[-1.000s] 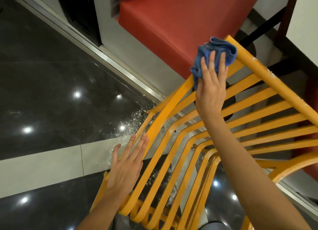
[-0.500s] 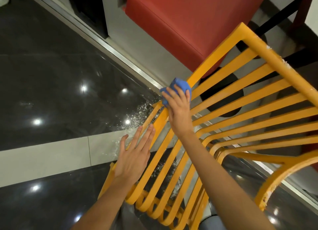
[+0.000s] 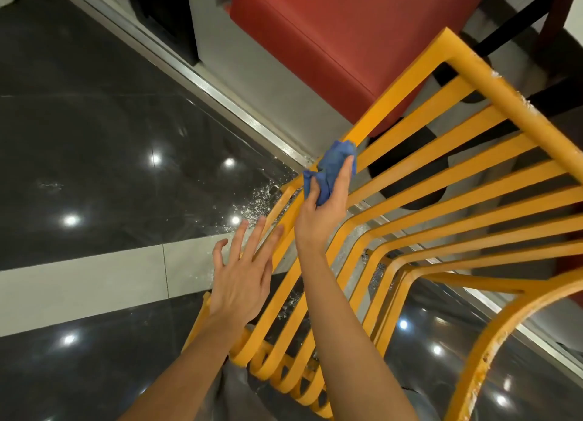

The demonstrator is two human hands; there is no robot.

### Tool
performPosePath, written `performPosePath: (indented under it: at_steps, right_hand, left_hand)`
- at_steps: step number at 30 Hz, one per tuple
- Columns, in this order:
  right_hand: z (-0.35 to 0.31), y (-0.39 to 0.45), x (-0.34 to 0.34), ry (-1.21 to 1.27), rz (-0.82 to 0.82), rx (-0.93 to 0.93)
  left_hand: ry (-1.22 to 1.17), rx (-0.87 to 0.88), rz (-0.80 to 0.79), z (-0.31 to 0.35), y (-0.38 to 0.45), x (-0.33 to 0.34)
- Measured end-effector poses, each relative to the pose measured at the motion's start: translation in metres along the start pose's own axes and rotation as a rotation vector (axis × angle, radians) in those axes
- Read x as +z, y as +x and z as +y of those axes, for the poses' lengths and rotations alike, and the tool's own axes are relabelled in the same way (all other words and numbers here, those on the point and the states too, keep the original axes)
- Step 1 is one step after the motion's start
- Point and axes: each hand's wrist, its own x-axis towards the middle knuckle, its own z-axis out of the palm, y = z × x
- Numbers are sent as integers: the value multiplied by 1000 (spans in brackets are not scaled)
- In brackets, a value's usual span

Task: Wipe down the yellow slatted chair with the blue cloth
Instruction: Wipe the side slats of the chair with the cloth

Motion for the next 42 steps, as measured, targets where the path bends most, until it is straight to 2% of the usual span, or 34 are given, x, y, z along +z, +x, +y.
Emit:
performPosePath:
  at_steps: [3,6,11,15,18,22,24,28,30,35,37,40,42]
  right_hand:
    - [1,-38,-6,1,-7,240]
    - [-3,-45,-12,8,-51,258]
    - [-14,37,-6,24,145,272]
    - [-3,-24,-13,53,9,345]
    - [-1,-39,-21,48,-41,340]
    - [-23,39,-13,8,154,303]
    - [-30,48,-7,15,188,272]
    - [-18,-9,-15,9,18,279]
    - [-17,-8,-21,-7,-19,260]
    - [-37,63,-13,-22,190,256]
    - [-30,40,-11,-1,148,250]
    - [-13,-11,-17,30,-12,293]
    - [-8,-5,-16,9,-16,301]
  left_hand:
    - [-3,0,-17,0,1,-1]
    - [-14,-15,-47,0,0,-3]
    - [13,-14,-64,1,0,-2]
    - [2,-14,-57,0,1,-3]
    - [-5,-16,-63,1,0,-4]
    - [20,-9,-45,2,-1,-2]
    - [21,-7,-34,3,0,-3]
    - [24,-2,-43,1,1,-4]
    - [21,1,-55,1,0,-3]
    - [38,10,-40,2,1,-1]
    - [38,12,-49,1,0,-2]
    - [32,7,-56,3,-2,-2]
    - [31,5,-55,4,-2,-4]
